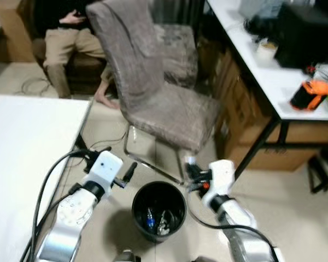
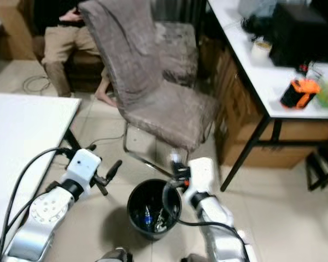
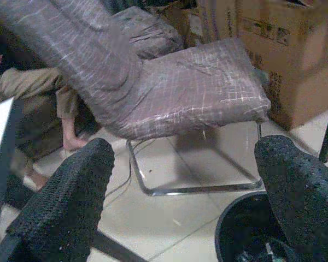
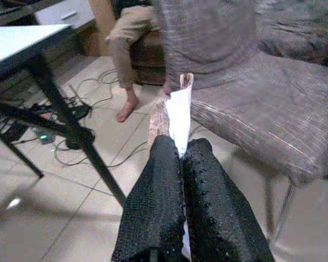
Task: Picking trash to rubbish bin
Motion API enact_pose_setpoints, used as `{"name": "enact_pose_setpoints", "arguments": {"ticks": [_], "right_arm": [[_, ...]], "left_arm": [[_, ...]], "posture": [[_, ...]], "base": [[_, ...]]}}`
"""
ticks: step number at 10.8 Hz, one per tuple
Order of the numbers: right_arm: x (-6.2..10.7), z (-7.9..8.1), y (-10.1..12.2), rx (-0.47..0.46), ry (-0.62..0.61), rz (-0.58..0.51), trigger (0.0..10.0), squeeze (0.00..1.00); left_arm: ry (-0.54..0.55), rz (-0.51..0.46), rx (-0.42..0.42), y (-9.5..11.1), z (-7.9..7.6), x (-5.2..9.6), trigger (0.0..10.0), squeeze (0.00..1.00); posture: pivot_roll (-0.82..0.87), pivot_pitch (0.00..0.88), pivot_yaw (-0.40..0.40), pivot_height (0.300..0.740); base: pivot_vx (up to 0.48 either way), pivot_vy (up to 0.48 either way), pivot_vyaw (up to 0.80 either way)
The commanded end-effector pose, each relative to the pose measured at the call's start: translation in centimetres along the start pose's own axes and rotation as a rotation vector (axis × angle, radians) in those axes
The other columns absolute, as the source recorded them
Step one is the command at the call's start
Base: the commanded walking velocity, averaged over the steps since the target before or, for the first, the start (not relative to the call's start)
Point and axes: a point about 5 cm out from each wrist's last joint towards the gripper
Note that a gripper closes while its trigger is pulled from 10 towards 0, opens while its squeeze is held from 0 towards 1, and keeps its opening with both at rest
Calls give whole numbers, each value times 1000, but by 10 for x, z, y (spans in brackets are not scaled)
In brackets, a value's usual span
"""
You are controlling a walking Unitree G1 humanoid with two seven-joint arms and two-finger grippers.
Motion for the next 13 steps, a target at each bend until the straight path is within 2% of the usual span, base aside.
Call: {"name": "enact_pose_setpoints", "arguments": {"ticks": [1,3,4,5,6,8,9,11,13], "right_arm": [[6,-9,-2,5,-35,13,10000,0],[4,-10,-4,55,-23,44,10000,0],[-3,-12,-7,147,1,87,10000,0],[-14,-12,-5,163,33,102,10000,0],[-37,-11,-2,191,75,136,10000,0],[-66,-6,2,217,148,195,10000,0],[-76,-5,8,215,159,197,10000,0],[-91,5,19,129,221,185,10000,0],[-95,12,21,101,266,180,10000,0]], "left_arm": [[-23,0,45,1,-6,-1,10000,0],[-71,-19,35,4,-12,-1,10000,0],[-89,-29,22,5,-13,-1,10000,0],[-111,-4,6,3,-13,0,10000,0],[-119,14,8,1,-8,2,10000,0],[-155,27,90,1,-6,18,10000,0],[-176,38,116,1,-6,26,10000,0],[-171,76,139,-5,-4,44,10000,0],[-158,89,145,-5,-3,48,10000,0]], "posture": [[54,114,-3,740],[54,113,-5,740],[47,119,-8,740],[43,124,-11,740],[47,137,-18,740],[76,151,-38,740],[84,154,-43,740],[114,162,-70,740],[122,167,-78,740]], "base": [[0,0,0],[0,0,0],[0,0,0],[0,0,0],[0,0,0],[0,0,0],[0,0,0],[0,0,0],[0,0,0]]}}
Point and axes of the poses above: a point about 5 cm out from each wrist's last joint towards the gripper, its own x axis pointing back from the gripper into the wrist, its own y axis along the axis of the wrist's last joint, z = x × y
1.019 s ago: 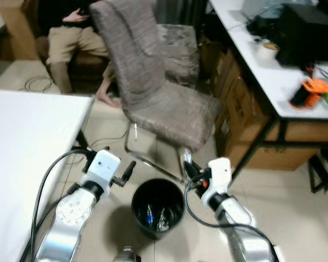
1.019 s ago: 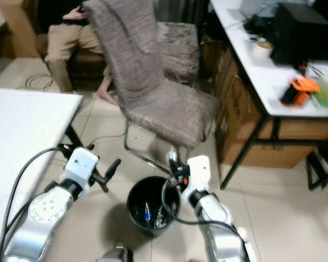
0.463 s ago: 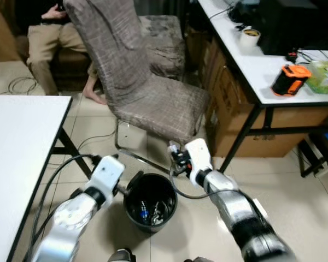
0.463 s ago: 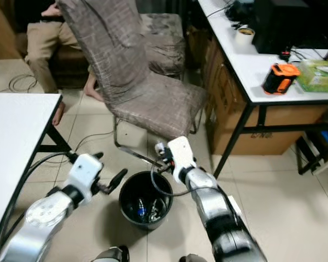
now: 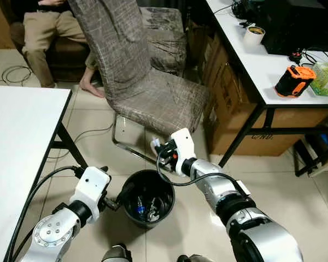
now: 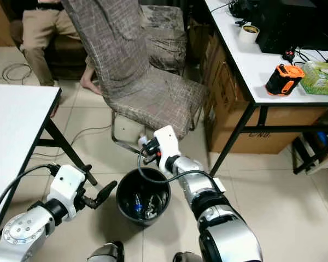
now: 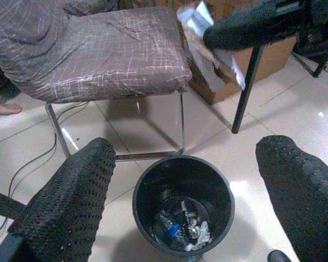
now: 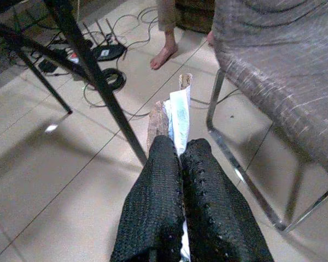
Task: Picking trash to rubbish bin
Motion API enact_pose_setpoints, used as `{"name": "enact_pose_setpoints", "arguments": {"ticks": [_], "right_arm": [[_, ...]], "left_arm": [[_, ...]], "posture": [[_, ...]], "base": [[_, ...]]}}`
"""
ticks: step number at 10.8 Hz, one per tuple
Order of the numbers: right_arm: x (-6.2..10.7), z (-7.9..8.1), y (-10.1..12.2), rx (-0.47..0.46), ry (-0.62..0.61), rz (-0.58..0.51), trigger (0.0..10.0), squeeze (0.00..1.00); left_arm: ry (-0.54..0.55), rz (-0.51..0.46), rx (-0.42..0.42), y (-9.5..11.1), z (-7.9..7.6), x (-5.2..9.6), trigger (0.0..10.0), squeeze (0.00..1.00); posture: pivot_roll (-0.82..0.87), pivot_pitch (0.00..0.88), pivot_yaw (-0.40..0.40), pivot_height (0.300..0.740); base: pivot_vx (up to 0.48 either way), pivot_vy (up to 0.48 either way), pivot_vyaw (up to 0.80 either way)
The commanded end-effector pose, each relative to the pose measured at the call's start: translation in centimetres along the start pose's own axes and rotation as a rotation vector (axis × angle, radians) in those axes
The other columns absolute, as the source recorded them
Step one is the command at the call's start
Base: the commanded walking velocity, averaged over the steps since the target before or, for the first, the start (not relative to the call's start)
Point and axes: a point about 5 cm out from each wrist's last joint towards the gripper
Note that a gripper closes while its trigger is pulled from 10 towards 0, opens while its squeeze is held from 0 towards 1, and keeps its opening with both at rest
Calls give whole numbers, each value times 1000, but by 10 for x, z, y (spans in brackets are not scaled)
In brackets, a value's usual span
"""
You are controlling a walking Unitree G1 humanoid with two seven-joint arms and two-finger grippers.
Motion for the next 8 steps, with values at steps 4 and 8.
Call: {"name": "enact_pose_setpoints", "arguments": {"ticks": [4,8], "right_arm": [[-2,-1,14,-77,61,-100,10000,1000],[-4,5,13,-79,120,-88,10000,1000]], "left_arm": [[0,18,6,0,-1,6,10000,0],[-9,23,2,1,-3,5,10000,0]], "posture": [[127,175,-85,740],[128,176,-84,740]], "base": [[0,0,0],[0,0,0]]}}
Point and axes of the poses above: a point about 5 cm out from each wrist's last joint towards the gripper, its own x axis pointing back from the gripper into the wrist, its own y axis along the axis of the wrist's last joint, z = x × y
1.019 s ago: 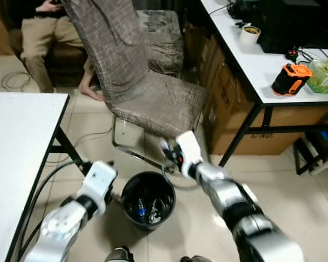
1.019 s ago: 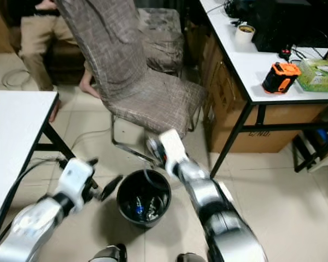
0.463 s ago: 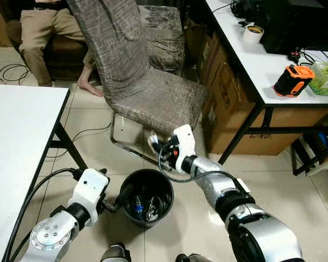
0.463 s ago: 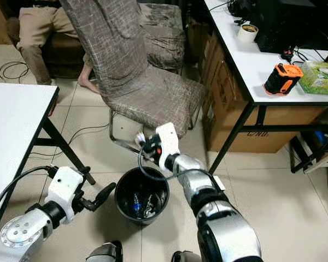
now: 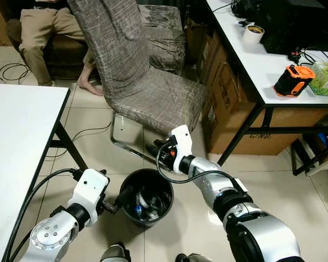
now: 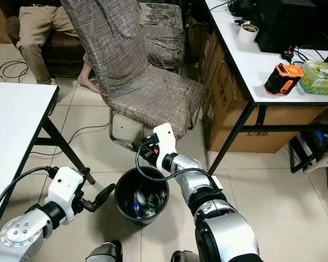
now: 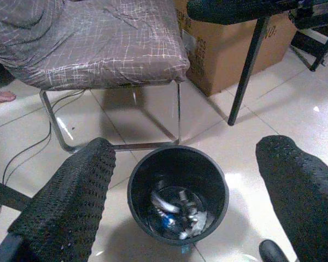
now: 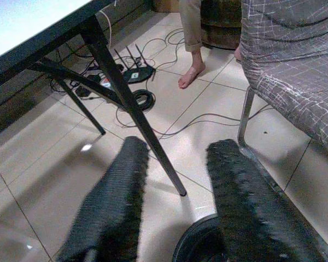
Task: Picking trash to rubbish bin
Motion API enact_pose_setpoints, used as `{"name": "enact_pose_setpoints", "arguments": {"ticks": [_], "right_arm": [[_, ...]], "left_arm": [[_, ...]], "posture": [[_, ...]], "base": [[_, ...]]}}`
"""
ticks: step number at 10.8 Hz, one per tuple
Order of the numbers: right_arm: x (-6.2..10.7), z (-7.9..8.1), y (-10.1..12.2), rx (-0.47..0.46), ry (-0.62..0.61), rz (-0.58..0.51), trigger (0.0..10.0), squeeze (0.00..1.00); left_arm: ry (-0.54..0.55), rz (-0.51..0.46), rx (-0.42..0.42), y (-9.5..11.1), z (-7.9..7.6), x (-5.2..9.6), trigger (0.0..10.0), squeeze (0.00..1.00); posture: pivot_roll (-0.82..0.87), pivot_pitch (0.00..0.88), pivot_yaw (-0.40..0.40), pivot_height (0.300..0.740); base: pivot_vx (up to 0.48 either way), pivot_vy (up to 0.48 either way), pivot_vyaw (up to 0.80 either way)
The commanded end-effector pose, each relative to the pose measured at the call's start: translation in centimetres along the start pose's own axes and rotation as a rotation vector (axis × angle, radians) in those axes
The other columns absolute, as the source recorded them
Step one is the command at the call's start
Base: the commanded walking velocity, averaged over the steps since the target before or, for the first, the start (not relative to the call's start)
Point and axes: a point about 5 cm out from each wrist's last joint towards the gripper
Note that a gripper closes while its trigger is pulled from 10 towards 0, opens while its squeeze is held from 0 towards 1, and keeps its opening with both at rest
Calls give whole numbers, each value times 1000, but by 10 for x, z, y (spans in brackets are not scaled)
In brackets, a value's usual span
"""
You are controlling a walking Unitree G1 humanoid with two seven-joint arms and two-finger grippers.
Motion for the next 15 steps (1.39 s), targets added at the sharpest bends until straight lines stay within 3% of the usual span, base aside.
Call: {"name": "enact_pose_setpoints", "arguments": {"ticks": [1,2,3,4,6,8,9,11,15], "right_arm": [[0,-2,1,19,-4,5,10000,1000],[4,-6,-1,34,-51,7,10000,1000],[12,-13,-9,28,-118,6,10000,600],[27,-16,-21,98,-187,5,10000,0],[73,-6,-12,91,-320,-132,10000,0],[104,5,-17,88,-405,-146,10000,0],[118,14,-29,80,-435,-103,10000,0],[130,25,-29,62,-447,-61,10000,0],[130,32,-27,89,-410,-26,10000,0]], "left_arm": [[-5,-18,-12,5,-3,0,10000,0],[10,-27,3,5,-4,-1,10000,0],[72,-39,50,5,-2,-3,10000,0],[133,-60,79,6,-4,-4,10000,0],[166,-161,87,25,-12,-3,10000,0],[170,-183,70,33,-16,-5,10000,0],[175,-183,63,33,-18,-7,10000,0],[188,-167,59,29,-15,-5,10000,0],[203,-129,69,18,-19,2,10000,0]], "posture": [[128,171,-88,740],[126,163,-94,740],[125,157,-96,740],[119,139,-97,740],[96,118,-90,740],[77,99,-77,740],[70,86,-74,740],[69,72,-71,740],[76,54,-79,740]], "base": [[0,0,0],[0,0,0],[0,0,0],[0,0,0],[0,0,0],[0,-150,0],[0,-386,0],[0,-388,0],[0,-391,0]]}}
Point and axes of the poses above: a point about 5 cm out from each wrist's last joint towards the gripper, its own x axis pointing back from the gripper into the wrist, its own y axis along the axis of the wrist's last joint, z = x × y
